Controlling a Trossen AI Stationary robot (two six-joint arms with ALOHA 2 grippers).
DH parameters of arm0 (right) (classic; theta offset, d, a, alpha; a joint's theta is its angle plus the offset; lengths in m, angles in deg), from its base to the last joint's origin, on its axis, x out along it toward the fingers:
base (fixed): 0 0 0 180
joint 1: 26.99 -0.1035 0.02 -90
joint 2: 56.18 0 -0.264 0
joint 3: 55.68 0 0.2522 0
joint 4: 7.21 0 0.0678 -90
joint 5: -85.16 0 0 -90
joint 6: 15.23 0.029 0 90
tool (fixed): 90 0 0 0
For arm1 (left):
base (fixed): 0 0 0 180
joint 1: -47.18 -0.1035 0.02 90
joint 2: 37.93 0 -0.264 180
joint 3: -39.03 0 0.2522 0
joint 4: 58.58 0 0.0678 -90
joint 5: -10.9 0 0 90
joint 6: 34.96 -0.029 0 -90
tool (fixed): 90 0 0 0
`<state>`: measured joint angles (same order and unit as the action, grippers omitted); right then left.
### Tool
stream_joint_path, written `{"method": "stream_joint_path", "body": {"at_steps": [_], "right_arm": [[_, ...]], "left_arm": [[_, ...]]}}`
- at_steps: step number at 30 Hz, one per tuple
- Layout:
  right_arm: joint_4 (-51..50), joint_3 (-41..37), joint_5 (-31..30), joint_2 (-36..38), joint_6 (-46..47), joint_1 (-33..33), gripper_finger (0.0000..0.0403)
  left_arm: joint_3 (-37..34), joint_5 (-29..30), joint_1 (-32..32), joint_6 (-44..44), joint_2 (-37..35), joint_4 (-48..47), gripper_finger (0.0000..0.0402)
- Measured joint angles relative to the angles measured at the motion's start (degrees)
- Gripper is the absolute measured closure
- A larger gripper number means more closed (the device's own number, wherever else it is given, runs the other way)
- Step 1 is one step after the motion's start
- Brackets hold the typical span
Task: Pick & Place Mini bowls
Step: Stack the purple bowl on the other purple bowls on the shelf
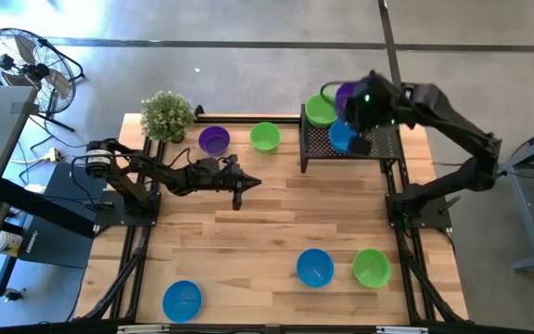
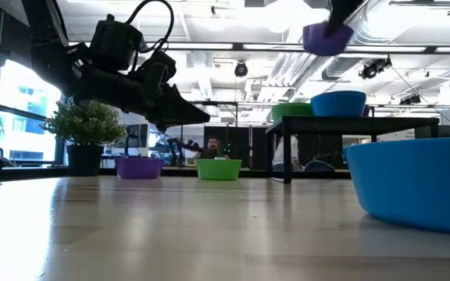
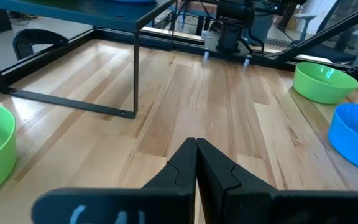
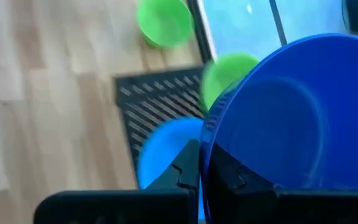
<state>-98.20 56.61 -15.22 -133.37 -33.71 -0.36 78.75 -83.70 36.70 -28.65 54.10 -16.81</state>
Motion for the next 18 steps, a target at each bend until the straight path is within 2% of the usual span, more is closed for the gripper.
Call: {"method": "stream_joint_path", "body": {"at_steps": [8, 13, 18], "right_arm": [[1.39, -5.54, 5.30, -0.57, -9.32, 17.08, 0.0401], [2.86, -8.67, 5.88, -3.63, -12.39, 22.95, 0.0402], [4.54, -11.42, 7.84, -6.72, -13.57, 25.36, 0.0401]], "left_arm": [[0.00, -0.12, 0.00, 0.00, 0.00, 0.00, 0.0402], [0.00, -0.15, 0.00, 0.00, 0.00, 0.00, 0.0402], [0.00, -0.13, 0.00, 0.00, 0.00, -0.11, 0.0402]]}}
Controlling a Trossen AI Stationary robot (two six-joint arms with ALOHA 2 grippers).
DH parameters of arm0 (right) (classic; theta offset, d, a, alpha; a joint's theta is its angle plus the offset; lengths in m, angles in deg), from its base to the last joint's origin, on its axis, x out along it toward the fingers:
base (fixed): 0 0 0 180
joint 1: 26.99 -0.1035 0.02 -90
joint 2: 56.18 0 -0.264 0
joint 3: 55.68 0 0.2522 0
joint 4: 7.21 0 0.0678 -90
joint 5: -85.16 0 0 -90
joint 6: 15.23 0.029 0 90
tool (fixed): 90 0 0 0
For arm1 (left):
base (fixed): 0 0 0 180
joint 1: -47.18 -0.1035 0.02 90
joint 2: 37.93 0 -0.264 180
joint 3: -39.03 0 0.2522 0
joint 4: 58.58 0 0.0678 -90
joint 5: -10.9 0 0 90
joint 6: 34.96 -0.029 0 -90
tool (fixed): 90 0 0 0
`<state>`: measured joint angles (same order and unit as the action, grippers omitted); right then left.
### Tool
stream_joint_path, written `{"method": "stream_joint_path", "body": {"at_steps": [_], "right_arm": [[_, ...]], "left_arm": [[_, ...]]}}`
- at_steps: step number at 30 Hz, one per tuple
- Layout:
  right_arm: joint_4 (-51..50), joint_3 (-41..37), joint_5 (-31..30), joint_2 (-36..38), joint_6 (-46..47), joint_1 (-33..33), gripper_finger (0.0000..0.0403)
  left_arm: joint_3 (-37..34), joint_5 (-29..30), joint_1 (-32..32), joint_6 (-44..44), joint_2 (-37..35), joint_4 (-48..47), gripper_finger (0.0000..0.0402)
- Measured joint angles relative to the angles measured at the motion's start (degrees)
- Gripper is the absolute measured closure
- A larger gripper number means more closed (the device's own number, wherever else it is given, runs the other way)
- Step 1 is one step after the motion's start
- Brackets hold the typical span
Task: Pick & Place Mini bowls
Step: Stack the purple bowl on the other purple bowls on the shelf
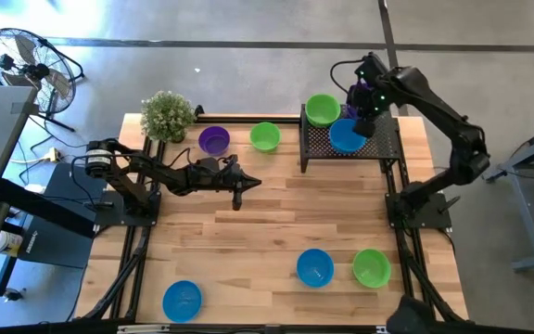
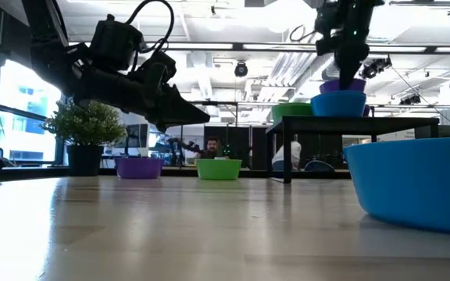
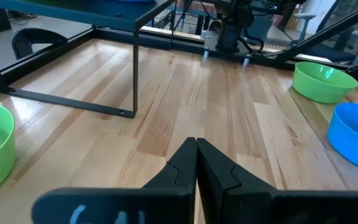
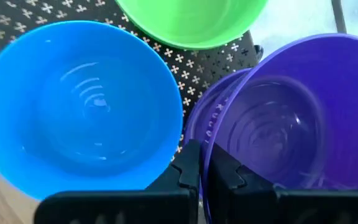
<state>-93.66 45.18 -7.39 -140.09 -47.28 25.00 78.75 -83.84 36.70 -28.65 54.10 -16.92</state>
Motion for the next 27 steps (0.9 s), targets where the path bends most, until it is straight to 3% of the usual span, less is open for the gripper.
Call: {"method": "stream_joint_path", "body": {"at_steps": [10, 27], "right_arm": [[0.61, -1.48, -1.45, -1.52, -0.05, 1.79, 0.0401], [1.42, -1.78, 1.92, -1.56, 1.10, 3.23, 0.0400]], "left_arm": [[0.00, -0.31, 0.00, 0.00, 0.02, -0.31, 0.0401], [0.00, -0.28, 0.00, 0.00, 0.01, -0.30, 0.0401]]}}
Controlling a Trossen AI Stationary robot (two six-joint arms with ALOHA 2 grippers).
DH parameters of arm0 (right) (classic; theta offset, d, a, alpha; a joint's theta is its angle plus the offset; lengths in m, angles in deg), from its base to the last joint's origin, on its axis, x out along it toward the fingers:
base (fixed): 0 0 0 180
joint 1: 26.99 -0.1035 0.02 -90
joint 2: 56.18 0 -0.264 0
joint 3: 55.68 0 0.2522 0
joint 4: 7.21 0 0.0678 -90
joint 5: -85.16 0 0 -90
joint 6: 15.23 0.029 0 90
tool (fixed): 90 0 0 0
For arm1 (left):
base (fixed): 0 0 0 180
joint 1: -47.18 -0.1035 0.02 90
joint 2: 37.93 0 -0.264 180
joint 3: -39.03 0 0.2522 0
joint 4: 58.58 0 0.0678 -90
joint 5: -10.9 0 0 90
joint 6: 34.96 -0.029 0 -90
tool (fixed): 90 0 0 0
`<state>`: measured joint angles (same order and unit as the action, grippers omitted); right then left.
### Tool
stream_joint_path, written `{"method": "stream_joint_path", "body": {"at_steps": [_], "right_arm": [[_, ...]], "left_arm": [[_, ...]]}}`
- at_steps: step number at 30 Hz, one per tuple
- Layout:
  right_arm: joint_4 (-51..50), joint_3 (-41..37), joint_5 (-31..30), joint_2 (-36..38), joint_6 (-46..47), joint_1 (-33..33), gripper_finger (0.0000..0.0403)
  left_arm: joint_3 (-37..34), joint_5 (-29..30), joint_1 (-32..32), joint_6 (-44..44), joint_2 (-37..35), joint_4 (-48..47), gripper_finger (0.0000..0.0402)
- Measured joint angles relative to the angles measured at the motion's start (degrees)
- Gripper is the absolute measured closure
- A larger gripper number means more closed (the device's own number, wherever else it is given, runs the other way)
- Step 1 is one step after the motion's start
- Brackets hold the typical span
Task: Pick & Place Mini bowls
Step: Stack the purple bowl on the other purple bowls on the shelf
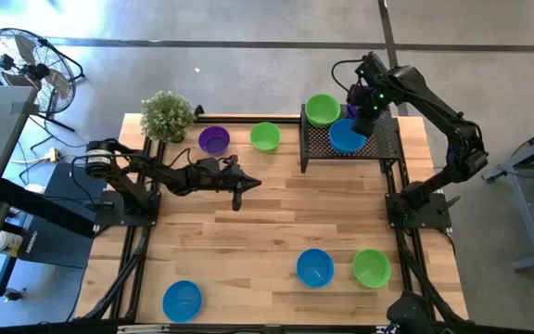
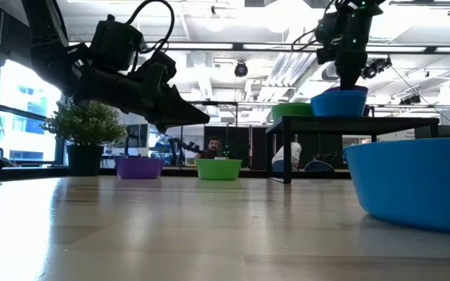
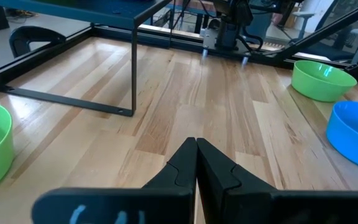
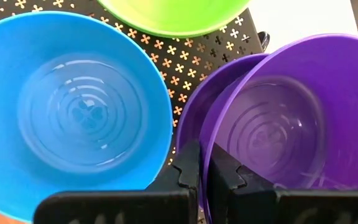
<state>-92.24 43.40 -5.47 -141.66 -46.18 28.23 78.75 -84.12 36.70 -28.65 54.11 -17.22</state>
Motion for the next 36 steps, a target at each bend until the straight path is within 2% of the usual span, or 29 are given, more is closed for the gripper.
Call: {"method": "stream_joint_path", "body": {"at_steps": [28, 36], "right_arm": [[0.95, -0.07, 1.23, -0.09, 2.75, 1.18, 0.0397], [3.09, -4.90, 0.56, -0.16, 2.48, 1.35, 0.0396]], "left_arm": [[0.00, -0.55, 0.00, 0.00, -0.01, -0.62, 0.0401], [0.00, -0.56, 0.00, 0.00, 0.00, -0.88, 0.0401]]}}
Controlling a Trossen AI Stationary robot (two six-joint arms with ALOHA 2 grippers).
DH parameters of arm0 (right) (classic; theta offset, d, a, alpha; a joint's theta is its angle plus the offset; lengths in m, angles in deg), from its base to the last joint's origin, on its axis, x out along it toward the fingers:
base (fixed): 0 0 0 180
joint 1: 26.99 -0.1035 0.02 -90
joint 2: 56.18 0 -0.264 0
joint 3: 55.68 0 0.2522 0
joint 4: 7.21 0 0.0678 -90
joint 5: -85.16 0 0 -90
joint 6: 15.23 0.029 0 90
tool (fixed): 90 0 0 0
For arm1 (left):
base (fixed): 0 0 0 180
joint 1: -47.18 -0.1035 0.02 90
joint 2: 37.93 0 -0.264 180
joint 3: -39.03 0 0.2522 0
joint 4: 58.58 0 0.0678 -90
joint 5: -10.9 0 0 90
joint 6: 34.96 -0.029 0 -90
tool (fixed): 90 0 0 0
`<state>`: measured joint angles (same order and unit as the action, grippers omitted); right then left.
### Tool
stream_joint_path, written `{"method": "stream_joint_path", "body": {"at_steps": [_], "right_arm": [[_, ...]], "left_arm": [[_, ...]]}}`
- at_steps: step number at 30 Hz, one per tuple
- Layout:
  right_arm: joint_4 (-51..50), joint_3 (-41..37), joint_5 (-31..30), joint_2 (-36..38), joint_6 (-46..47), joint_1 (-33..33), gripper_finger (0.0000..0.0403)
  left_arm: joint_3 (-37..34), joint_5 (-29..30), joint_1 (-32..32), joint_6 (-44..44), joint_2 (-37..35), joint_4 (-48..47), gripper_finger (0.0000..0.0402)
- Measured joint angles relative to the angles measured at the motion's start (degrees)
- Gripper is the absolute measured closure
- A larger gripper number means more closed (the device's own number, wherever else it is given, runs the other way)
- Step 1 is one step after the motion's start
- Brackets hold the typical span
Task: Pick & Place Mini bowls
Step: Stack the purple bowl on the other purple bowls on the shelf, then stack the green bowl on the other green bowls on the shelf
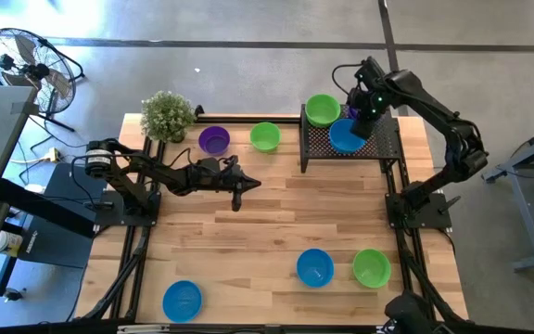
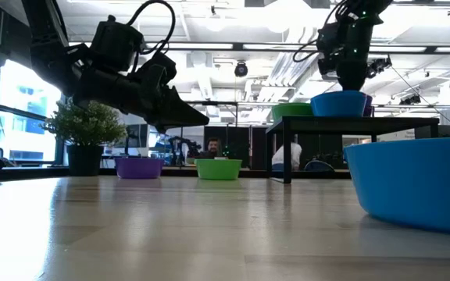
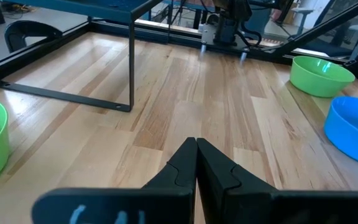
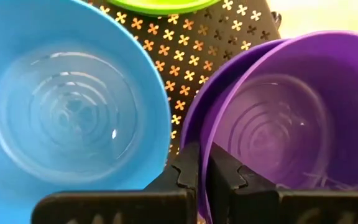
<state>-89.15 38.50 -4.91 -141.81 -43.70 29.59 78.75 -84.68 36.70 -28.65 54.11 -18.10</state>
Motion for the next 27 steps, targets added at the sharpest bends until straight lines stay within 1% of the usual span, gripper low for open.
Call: {"method": "stream_joint_path", "body": {"at_steps": [5, 11, 14, 16, 18, 20, 22, 24, 27], "right_arm": [[0.42, 1.03, -0.08, 0.05, 0.07, 0.00, 0.0379], [0.38, 1.01, -0.16, 0.43, 0.10, 0.00, 0.0323], [0.37, 0.98, 1.23, 1.95, 0.14, -0.01, 0.0296], [0.37, 0.98, 2.50, 3.49, 0.31, -0.02, 0.0283], [0.33, 0.98, 3.49, 4.90, 1.42, -0.02, 0.0279], [0.35, 0.95, 4.35, 6.07, 2.22, -0.02, 0.0283], [0.35, 0.75, 4.99, 6.58, 2.54, -0.02, 0.0298], [1.04, 0.27, 4.91, 6.50, 2.57, 0.05, 0.0323], [3.58, -1.28, 4.47, 6.45, 2.54, 0.09, 0.0373]], "left_arm": [[0.00, -0.01, 0.02, -0.02, 0.01, 0.02, 0.0401], [0.00, -0.01, 0.00, -0.02, 0.01, 0.02, 0.0401], [0.00, 0.01, 0.00, -0.02, 0.01, 0.02, 0.0401], [0.00, 0.01, 0.02, -0.02, 0.01, 0.02, 0.0401], [0.00, 0.00, 0.00, -0.02, 0.01, 0.02, 0.0401], [0.00, 0.01, 0.02, -0.04, 0.01, 0.02, 0.0401], [0.00, 0.01, 0.00, -0.04, 0.01, 0.02, 0.0401], [0.00, 0.01, 0.02, -0.04, -0.01, 0.02, 0.0401], [0.00, 0.01, 0.02, -0.04, 0.01, 0.02, 0.0401]]}}
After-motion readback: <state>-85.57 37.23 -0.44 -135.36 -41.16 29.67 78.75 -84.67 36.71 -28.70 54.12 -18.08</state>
